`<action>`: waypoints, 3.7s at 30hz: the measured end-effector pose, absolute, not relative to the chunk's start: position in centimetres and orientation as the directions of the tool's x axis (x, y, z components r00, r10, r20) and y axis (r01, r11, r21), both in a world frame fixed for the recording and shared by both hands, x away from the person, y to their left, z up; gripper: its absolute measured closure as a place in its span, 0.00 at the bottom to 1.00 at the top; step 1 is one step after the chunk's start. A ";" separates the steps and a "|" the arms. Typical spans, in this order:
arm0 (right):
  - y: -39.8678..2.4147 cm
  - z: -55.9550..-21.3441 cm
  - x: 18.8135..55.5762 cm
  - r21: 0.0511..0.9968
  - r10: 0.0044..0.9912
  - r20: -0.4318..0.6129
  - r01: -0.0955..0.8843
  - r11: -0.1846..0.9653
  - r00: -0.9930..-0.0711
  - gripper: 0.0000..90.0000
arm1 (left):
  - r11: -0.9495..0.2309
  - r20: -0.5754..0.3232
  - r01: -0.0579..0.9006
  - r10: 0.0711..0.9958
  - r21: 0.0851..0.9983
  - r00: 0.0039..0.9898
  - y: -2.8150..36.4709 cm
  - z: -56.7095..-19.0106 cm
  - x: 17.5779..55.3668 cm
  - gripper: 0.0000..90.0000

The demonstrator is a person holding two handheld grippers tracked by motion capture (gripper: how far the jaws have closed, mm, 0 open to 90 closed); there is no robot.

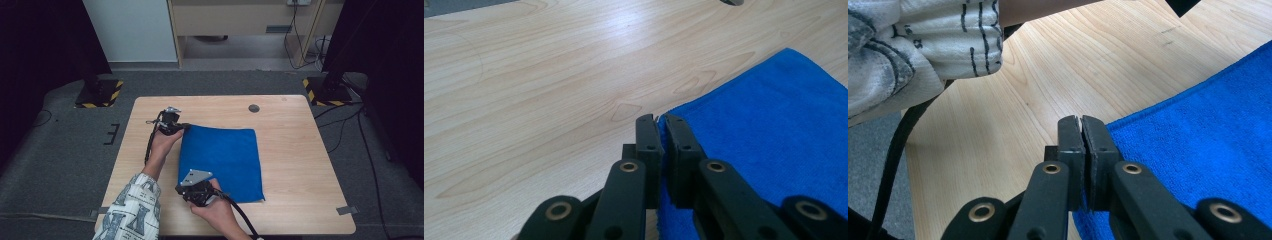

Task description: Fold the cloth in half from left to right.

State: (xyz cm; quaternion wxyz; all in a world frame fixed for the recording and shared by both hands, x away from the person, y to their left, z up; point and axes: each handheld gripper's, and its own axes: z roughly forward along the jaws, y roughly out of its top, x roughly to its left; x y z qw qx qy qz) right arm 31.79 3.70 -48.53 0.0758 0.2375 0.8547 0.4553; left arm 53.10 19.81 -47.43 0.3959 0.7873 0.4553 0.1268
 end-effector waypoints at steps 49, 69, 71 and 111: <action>-5.6 -49.5 31.1 0.810 0.597 0.113 0.422 0.407 -0.794 0.98 | -0.298 -0.138 0.620 0.820 0.726 0.555 10.2 -48.4 54.3 0.94; -10.9 -50.0 30.9 0.789 0.644 0.114 0.463 0.404 -0.757 0.98 | -0.251 -0.199 0.648 0.818 0.719 0.539 5.9 -49.5 55.4 0.94; -11.3 -50.0 30.8 0.788 0.647 0.114 0.465 0.404 -0.754 0.98 | -0.260 -0.191 0.642 0.816 0.722 0.546 5.3 -49.5 55.3 0.94; -14.0 -50.3 30.8 0.767 0.667 0.147 0.510 0.389 -0.731 0.97 | -0.289 -0.190 0.647 0.803 0.705 0.565 0.9 -50.6 56.3 0.94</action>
